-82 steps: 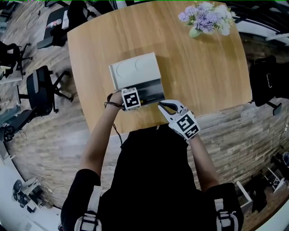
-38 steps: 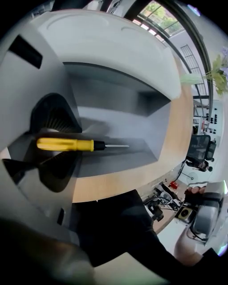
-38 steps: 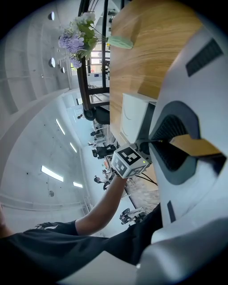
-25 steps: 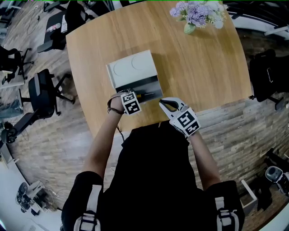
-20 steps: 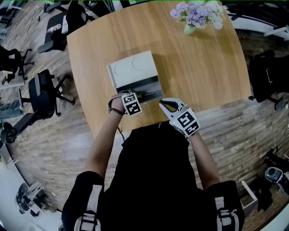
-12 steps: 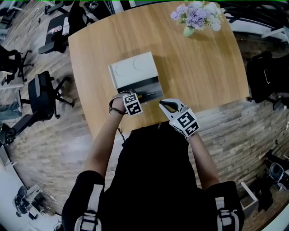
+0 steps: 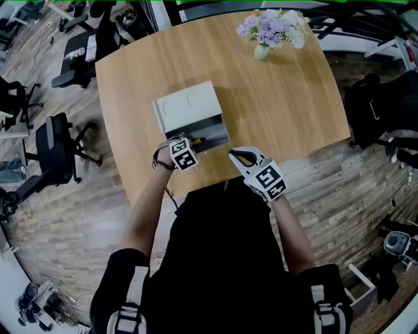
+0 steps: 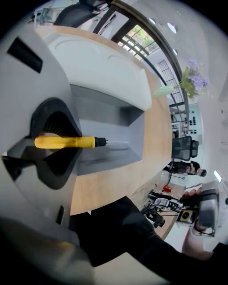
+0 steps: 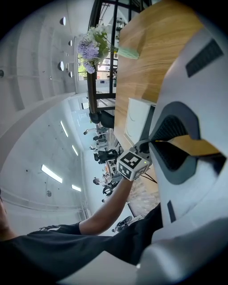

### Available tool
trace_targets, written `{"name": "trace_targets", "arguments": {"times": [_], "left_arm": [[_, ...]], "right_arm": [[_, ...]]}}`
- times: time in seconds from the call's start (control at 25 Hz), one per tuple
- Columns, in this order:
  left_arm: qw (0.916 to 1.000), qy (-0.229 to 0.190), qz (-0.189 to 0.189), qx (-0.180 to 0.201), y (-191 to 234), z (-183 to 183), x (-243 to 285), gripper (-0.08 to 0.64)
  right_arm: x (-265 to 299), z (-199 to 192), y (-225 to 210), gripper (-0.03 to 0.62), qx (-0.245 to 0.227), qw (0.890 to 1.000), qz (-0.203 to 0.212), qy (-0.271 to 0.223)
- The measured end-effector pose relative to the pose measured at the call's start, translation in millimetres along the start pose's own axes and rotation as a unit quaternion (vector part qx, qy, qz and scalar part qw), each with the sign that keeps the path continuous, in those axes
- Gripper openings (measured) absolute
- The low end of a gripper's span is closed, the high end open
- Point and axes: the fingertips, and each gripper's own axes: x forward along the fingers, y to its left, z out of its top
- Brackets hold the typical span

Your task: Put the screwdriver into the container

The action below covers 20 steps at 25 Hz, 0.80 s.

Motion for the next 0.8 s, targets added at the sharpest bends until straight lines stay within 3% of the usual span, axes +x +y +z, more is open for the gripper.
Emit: {"name": "trace_targets", "arguments": {"times": [0.16,0.4,0.8], "left_arm": [[0.9976,-0.058,0.031,-0.023,6.8,19.8,-30.9,0.084],[0.9877,-0.133,0.059,-0.057,7.5,40.9,-78.7,0.084],[0.9569,-0.242,0.086,-0.135,-7.0,54.2,-134.8,0.084]], "right_arm": [[-9.3,6.5,8.4,0.025,-0.005,1.000,0.022,-0.013],[-10.7,16.0,13.2,0.025,-0.024,0.999,0.018,-0.017],[-12.2,19.8,14.3,0.025,-0.056,0.998,0.011,-0.012]]}}
